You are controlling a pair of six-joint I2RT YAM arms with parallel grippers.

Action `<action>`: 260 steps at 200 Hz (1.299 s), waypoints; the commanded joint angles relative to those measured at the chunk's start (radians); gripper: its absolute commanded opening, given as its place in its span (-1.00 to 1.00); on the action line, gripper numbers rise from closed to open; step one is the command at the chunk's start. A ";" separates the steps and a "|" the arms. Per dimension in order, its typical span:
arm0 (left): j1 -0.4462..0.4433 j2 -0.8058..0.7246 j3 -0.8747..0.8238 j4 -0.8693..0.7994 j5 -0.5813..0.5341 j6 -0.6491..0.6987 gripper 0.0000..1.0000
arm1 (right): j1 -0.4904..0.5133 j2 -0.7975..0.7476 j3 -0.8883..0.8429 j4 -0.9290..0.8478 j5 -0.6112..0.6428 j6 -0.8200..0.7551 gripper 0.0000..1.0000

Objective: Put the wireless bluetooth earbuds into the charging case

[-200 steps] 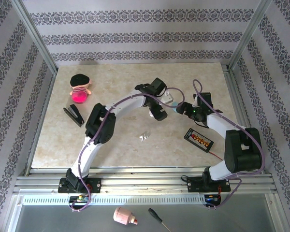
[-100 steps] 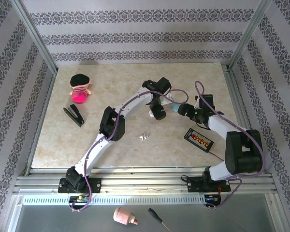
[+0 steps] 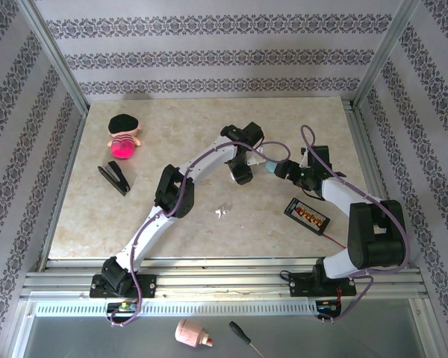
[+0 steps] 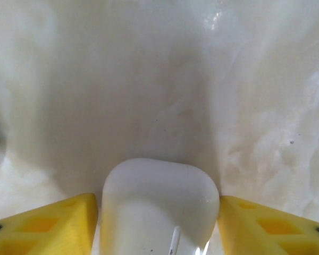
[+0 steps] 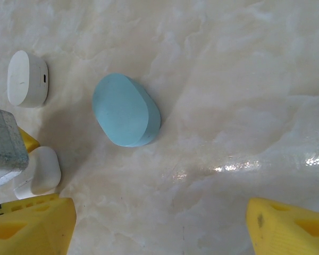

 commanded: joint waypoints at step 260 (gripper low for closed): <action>0.042 -1.049 -1.645 1.774 0.095 -1.776 -0.36 | 0.460 -0.463 -0.251 0.497 0.060 -0.425 0.72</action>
